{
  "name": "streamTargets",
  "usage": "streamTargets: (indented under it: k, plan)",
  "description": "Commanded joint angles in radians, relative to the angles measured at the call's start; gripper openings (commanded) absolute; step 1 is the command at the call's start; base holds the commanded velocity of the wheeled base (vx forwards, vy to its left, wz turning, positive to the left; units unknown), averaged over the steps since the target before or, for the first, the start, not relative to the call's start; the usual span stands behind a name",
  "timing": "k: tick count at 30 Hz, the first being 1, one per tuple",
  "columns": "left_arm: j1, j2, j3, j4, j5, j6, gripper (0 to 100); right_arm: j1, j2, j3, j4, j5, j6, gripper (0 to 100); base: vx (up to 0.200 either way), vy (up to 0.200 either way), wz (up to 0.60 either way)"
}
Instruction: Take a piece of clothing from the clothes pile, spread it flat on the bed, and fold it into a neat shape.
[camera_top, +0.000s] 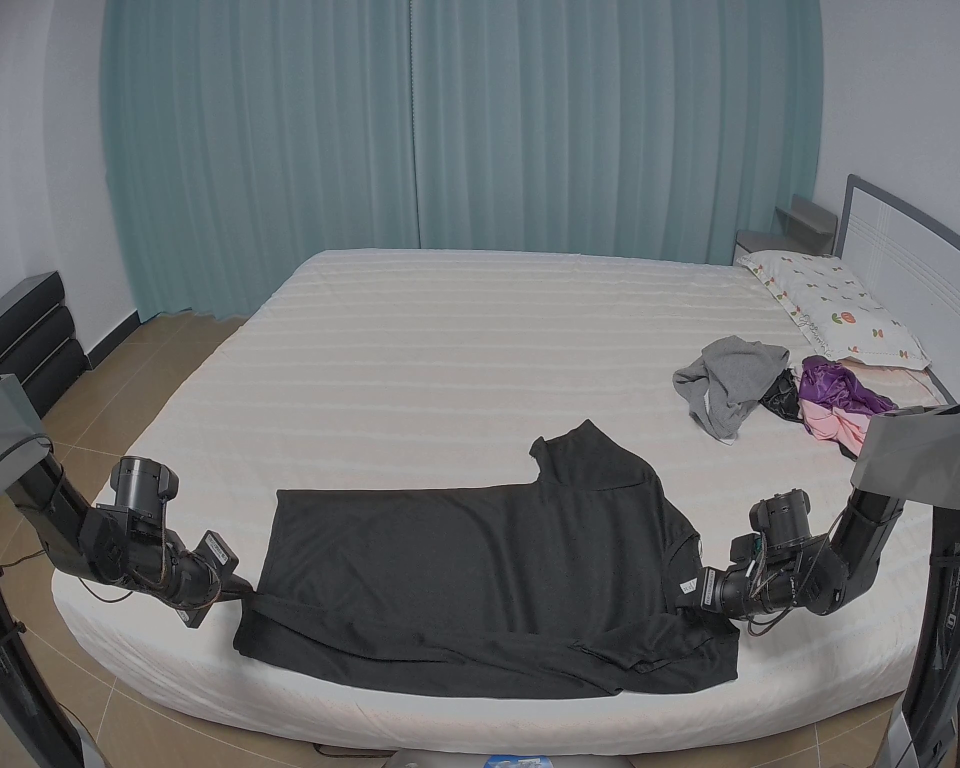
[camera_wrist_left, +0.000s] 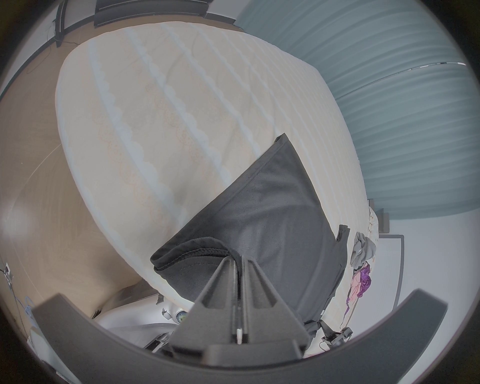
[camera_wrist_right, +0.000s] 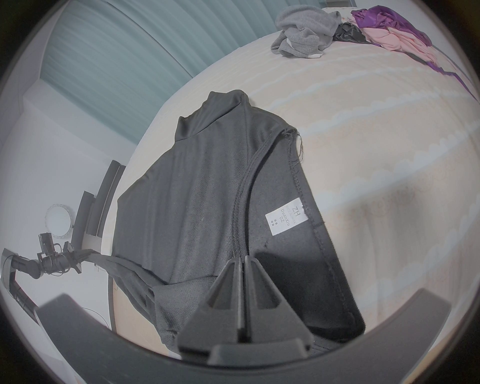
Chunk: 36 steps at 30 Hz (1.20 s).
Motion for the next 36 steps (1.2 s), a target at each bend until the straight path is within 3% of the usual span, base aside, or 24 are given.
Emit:
streamTargets:
  k: [1, 9, 24, 36]
  plan:
    - [0.000, -0.004, 0.006, 0.001, 0.002, 0.000, 0, -0.014, -0.021, 0.004, 0.000, 0.003, 0.002, 0, 0.000, 0.000, 0.00]
    - [0.002, -0.044, 0.023, 0.005, 0.002, -0.002, 0, -0.041, -0.154, 0.106, -0.012, 0.012, 0.088, 0, 0.000, 0.000, 0.00]
    - [0.008, -0.154, 0.081, 0.010, 0.000, 0.003, 0, -0.109, -0.487, 0.333, -0.014, 0.040, 0.091, 0, 0.000, 0.000, 0.00]
    - [0.022, -0.216, 0.130, 0.007, 0.000, 0.005, 0, -0.109, -0.598, 0.431, -0.014, 0.041, 0.091, 0, 0.000, 0.000, 0.00]
